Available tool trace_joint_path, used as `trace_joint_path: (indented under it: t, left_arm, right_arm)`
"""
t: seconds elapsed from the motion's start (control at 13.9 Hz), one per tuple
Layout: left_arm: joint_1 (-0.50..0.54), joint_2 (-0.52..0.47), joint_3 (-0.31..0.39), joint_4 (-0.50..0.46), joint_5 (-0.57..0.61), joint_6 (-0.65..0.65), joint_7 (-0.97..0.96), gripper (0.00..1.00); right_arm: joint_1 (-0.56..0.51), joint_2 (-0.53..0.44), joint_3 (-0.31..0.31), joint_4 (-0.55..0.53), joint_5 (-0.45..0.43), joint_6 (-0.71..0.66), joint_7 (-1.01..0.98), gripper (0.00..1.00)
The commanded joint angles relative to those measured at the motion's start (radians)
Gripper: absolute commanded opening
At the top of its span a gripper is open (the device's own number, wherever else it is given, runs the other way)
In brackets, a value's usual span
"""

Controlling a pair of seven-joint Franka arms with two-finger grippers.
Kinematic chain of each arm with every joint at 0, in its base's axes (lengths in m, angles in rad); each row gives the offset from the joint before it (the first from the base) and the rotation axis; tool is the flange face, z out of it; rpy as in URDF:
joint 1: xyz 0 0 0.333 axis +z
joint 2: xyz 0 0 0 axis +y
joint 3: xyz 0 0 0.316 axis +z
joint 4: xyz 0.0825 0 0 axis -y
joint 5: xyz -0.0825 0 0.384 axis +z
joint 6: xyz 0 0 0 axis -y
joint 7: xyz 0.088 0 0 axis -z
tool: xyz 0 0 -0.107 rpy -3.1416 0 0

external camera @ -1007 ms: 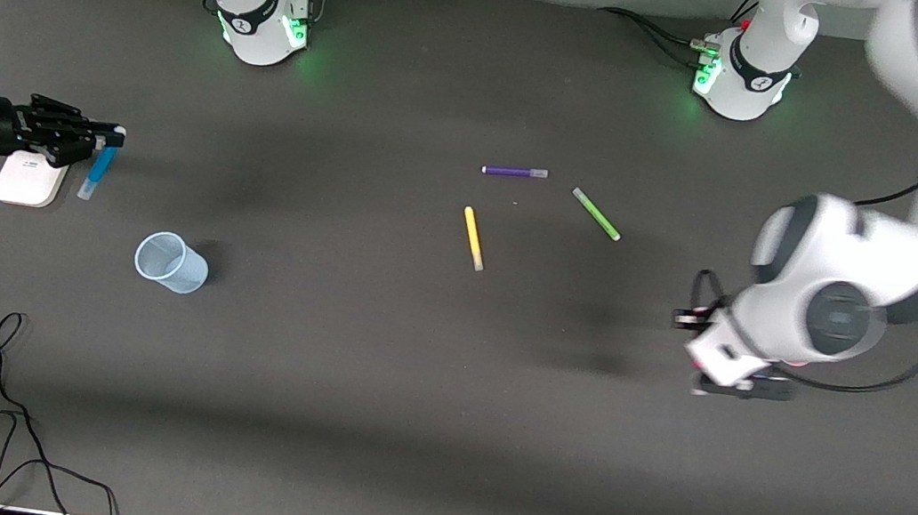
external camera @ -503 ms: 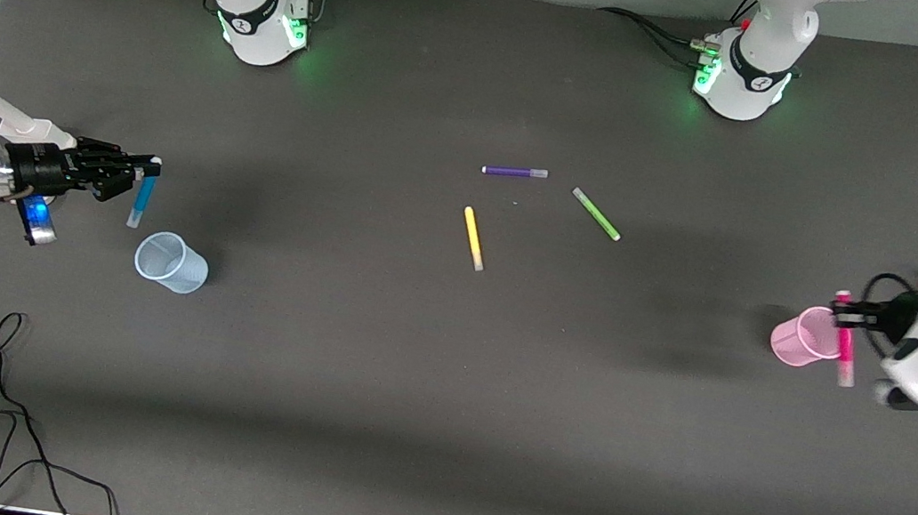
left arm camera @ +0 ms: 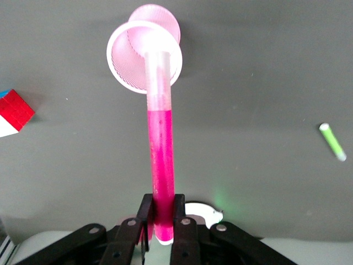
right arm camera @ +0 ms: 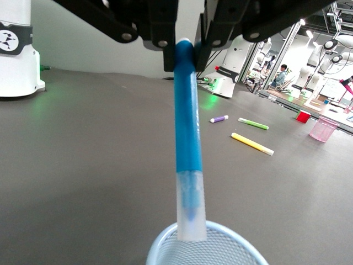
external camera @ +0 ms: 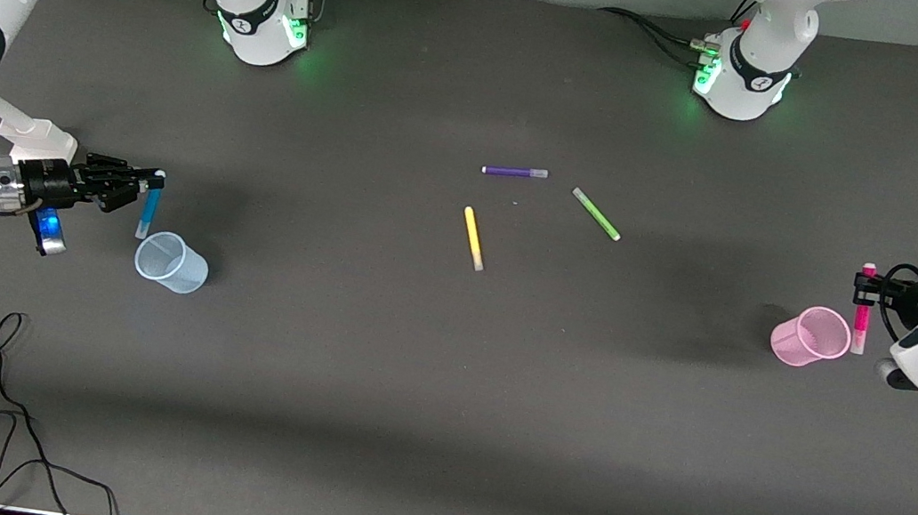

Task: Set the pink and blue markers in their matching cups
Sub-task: 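Lower the blue marker into the blue cup while the left lowers pink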

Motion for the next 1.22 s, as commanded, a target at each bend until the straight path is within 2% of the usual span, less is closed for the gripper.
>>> trace_joint_path:
  t: [0.0,0.36,0.58,0.65,0.72,0.79,0.86,0.93,1.01,1.15]
  left_arm:
    - [0.002,0.042,0.001,0.035,0.051,-0.061,0.072,0.0]
    - [0.004,0.146,0.003,0.096,0.099,-0.113,0.084,0.0]
    - [0.002,0.207,0.003,0.122,0.127,-0.14,0.082,0.0]
    - [0.002,0.217,0.001,0.122,0.128,-0.142,0.082,0.0]
    - [0.004,0.224,0.001,0.122,0.13,-0.142,0.082,0.0]
    - [0.004,0.237,0.003,0.122,0.138,-0.143,0.082,0.0]
    - [0.001,0.244,0.001,0.122,0.153,-0.147,0.082,0.0]
    - [-0.006,0.256,0.001,0.122,0.159,-0.154,0.082,0.0]
    - [-0.01,0.261,0.001,0.122,0.161,-0.154,0.081,0.0]
    - [-0.01,0.27,0.001,0.124,0.159,-0.144,0.081,0.0]
  right_arm:
    - [-0.013,0.05,0.001,0.032,0.06,-0.023,-0.027,0.0]
    - [-0.012,0.092,0.005,0.043,0.09,0.003,-0.051,0.0]
    - [-0.012,0.115,0.029,0.053,0.106,0.029,-0.051,0.0]
    - [-0.013,0.121,0.034,0.059,0.106,0.031,-0.051,0.05]
    - [-0.013,0.124,0.037,0.064,0.106,0.032,-0.051,0.15]
    - [-0.013,0.124,0.037,0.066,0.105,0.032,-0.051,0.31]
    - [-0.013,0.124,0.037,0.067,0.105,0.031,-0.051,0.55]
    - [-0.013,0.124,0.037,0.078,0.105,0.031,-0.044,0.84]
    - [-0.012,0.124,0.037,0.104,0.102,0.029,-0.034,0.99]
    - [-0.01,0.114,0.035,0.113,0.099,0.031,-0.039,1.0]
